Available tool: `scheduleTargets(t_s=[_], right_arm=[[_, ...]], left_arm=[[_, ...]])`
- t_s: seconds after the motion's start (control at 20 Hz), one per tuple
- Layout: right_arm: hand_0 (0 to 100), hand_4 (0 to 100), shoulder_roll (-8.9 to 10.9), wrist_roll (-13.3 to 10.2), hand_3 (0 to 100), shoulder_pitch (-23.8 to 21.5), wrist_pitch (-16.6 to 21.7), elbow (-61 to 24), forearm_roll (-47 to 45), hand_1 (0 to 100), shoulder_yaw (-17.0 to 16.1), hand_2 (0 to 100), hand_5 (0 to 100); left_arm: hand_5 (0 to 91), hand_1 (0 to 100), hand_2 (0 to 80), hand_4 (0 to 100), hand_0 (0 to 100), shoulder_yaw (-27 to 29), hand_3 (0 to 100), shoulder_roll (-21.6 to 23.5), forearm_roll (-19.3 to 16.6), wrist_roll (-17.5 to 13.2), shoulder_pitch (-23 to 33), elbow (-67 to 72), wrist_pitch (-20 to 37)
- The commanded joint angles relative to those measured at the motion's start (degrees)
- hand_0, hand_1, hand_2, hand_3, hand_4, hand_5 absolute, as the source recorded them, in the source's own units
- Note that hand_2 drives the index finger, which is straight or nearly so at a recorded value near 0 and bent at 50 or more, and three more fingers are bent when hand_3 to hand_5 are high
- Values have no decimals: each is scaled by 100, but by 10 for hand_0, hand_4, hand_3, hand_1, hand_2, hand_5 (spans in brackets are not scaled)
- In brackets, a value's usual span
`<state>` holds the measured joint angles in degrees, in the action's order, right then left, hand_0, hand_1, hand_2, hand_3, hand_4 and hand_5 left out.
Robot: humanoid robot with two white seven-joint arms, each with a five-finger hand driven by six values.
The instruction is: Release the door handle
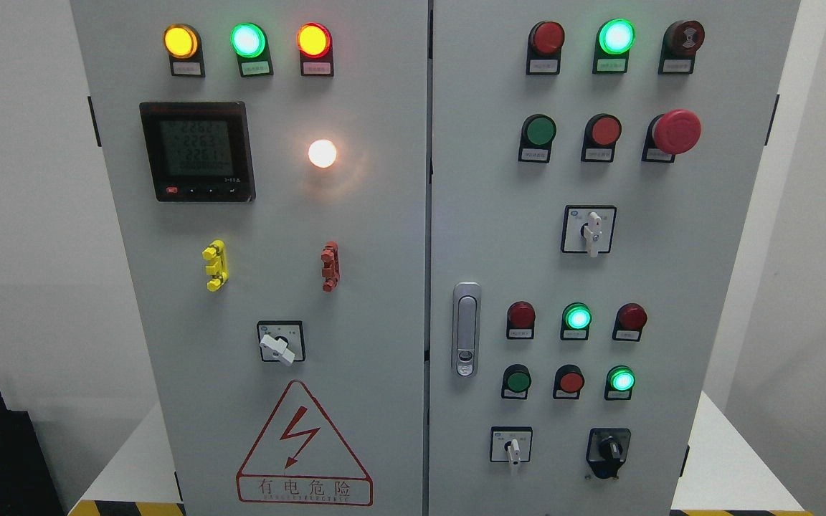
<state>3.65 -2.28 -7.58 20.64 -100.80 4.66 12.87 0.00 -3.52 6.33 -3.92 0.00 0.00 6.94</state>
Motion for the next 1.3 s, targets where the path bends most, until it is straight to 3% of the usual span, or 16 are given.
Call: scheduleTargets(t_s=[0.0,0.6,0.75,0.8,0.9,1.0,1.05,1.1,1.2,1.25], right_arm=[[368,148,21,0,132,11,-8,-1,0,43,145,0,155],[366,193,21,9,191,20,54,-10,26,86,146,0,177],[365,277,21,9,297,55,54,-19,70,115,146,0,204],[360,377,21,9,386,55,71,-36,96,135,146,0,233],[352,454,21,0,475,64,124,-89,350,163,146,0,276],[365,546,21,-35,551,55,212,-89,876,186,128,0,403],[383,645,21,-53,633,47,256,-98,1105,188,120,0,616],[391,699,21,-88,674,38,343,-98,1308,192,119,0,713],[397,762,13,-149,747,46,580,-115,1651,229,119,0,780],[409,820,12,-210,861,64,616,-168,1905,256,119,0,844]], left_arm=[[0,389,0,0,120,-62,0,0,0,-3,-176,-53,26],[0,389,0,0,120,-62,0,0,0,-3,-176,-53,26],[0,389,0,0,120,-62,0,0,0,-3,-176,-53,26],[0,389,0,0,120,-62,0,0,0,-3,-176,-53,26],[0,389,0,0,120,-62,0,0,0,-3,-176,-44,26],[0,389,0,0,120,-62,0,0,0,-3,-167,-44,26],[0,389,0,0,120,-62,0,0,0,-3,-176,-44,26],[0,389,0,0,120,-62,0,0,0,-3,-176,-53,26],[0,389,0,0,120,-62,0,0,0,-3,-176,-44,26],[0,389,0,0,120,-62,0,0,0,-3,-176,-53,26]])
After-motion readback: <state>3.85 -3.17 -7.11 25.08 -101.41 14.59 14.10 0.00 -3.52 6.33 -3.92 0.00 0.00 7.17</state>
